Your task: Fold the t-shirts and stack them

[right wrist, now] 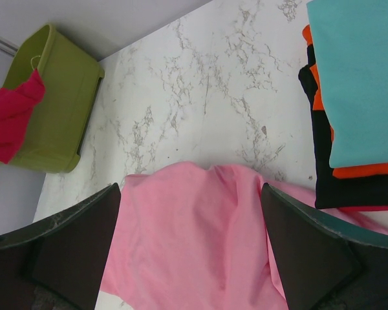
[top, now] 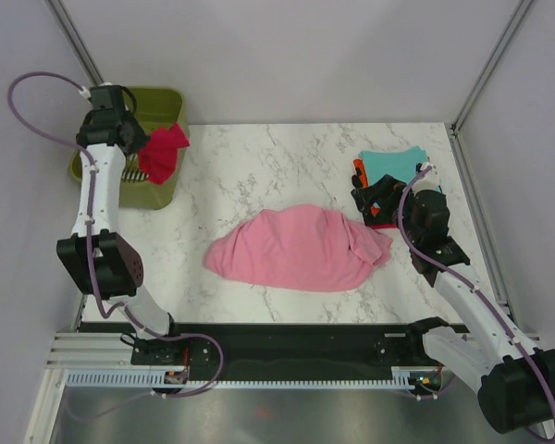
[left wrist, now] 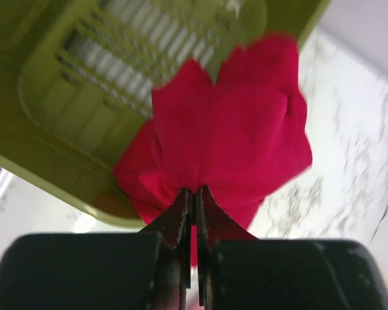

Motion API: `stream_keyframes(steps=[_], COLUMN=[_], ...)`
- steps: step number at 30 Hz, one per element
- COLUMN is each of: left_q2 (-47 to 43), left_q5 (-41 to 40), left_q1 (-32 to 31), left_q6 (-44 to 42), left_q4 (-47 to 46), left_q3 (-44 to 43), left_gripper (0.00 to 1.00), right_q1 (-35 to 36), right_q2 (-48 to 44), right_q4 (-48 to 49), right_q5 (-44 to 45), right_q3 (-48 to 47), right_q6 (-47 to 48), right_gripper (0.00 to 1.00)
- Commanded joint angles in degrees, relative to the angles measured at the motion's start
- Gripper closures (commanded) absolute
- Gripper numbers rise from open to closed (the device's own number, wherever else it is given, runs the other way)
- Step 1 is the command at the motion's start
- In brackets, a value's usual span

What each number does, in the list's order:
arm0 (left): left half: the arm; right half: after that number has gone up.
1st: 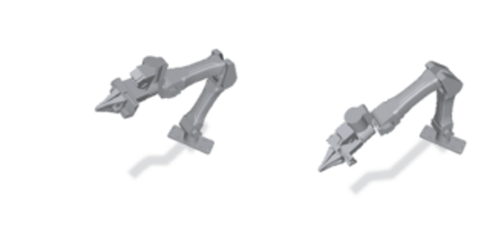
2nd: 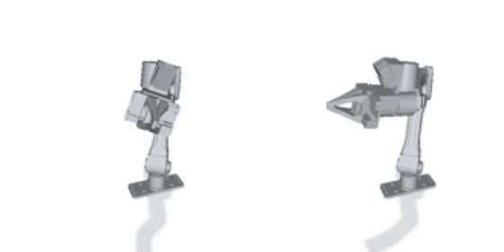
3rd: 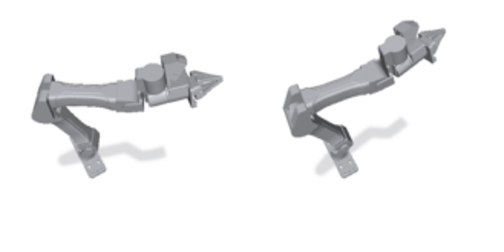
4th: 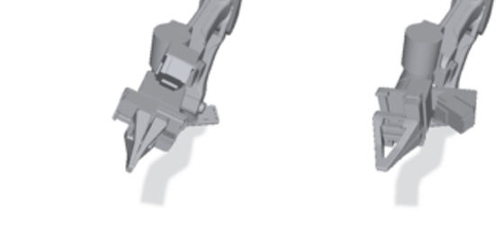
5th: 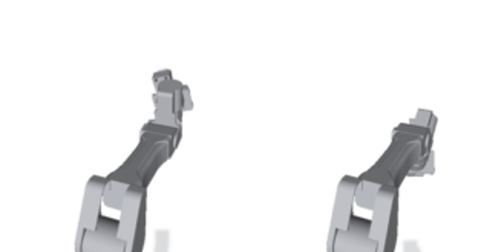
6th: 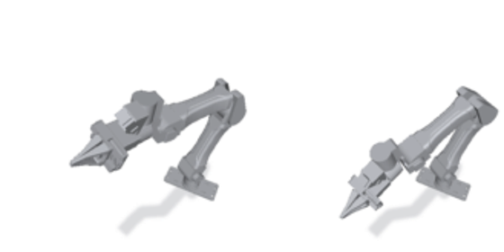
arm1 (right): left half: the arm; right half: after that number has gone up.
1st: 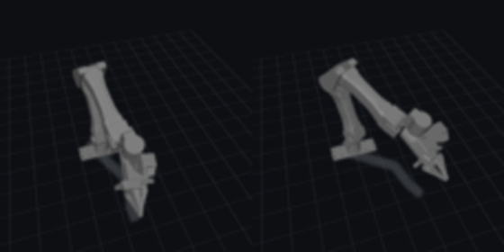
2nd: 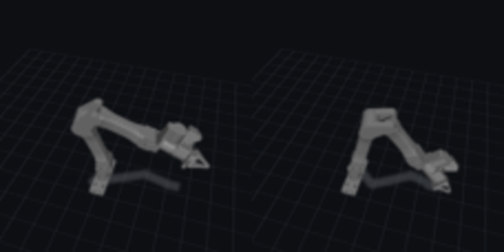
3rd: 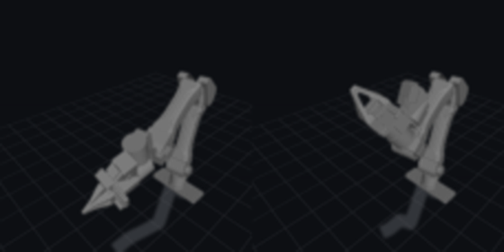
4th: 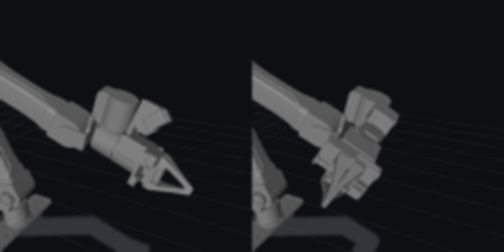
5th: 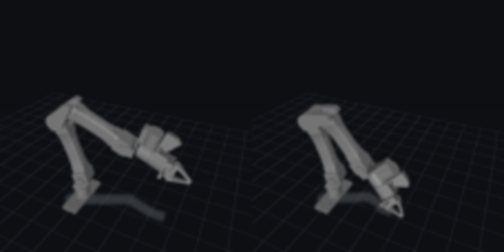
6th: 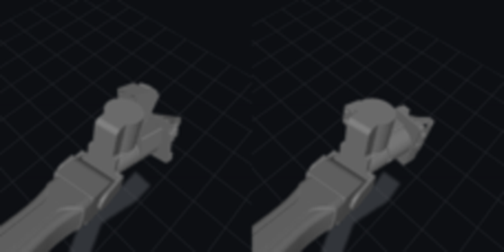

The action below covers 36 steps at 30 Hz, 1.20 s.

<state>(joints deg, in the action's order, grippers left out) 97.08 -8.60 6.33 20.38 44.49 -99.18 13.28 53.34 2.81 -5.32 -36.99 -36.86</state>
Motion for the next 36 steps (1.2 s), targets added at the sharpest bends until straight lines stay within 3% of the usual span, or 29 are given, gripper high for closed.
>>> stream_keyframes(steps=[1,4,5,6,7,8,9,17,23,28,32,36], left_q2=[1.5,2.3,2.3,2.2,2.1,2.0,1.9,-2.1,-7.2,-16.2,-22.7,-28.0], left_q5=[1.1,-4.8,-6.2,-8.3,-8.4,-8.1,-6.4,3.3,-0.4,5.3,-1.7,-0.3], left_q1=[6.1,9.9,10.3,10.5,10.5,10.5,10.5,6.8,-9.2,-16.3,-22.8,-27.0], left_q6=[5.9,10.2,11.0,11.6,11.7,11.8,11.8,11.1,9.1,14.9,21.4,27.0], left_q4=[0.1,1.4,1.4,1.2,0.9,0.2,-0.1,-1.7,-3.0,-9.8,-10.3,-16.6], left_q3=[-11.7,-14.7,-14.4,-13.7,-13.3,-12.9,-12.1,-10.5,-8.6,6.9,21.5,36.1], left_gripper=[0.98,0.97,0.89,0.76,0.27,0.06,0.00,0.00,0.00,0.00,0.00,0.00], right_q1=[-0.1,-0.1,-0.1,0.0,-0.1,0.0,0.0,-0.1,0.0,0.0,-0.1,0.0], right_q2=[0.8,2.4,3.2,3.4,3.6,3.8,3.7,3.3,3.7,3.7,6.1,11.9], right_q4=[2.3,2.6,2.6,2.7,3.1,3.1,3.3,3.8,3.9,3.3,3.5,6.7], right_q5=[0.3,0.6,0.7,0.7,0.7,0.5,0.5,0.0,-1.3,1.5,2.4,1.2], right_q3=[-0.2,-0.3,-0.3,-0.3,-0.2,-0.1,0.0,0.3,-0.2,-0.2,-0.4,-0.5], right_q6=[0.1,0.6,0.5,0.6,0.6,0.7,0.7,0.8,1.2,3.1,3.7,3.4], right_gripper=[0.02,0.02,0.02,0.02,0.02,0.02,0.02,0.02,0.02,0.02,0.03,0.10])
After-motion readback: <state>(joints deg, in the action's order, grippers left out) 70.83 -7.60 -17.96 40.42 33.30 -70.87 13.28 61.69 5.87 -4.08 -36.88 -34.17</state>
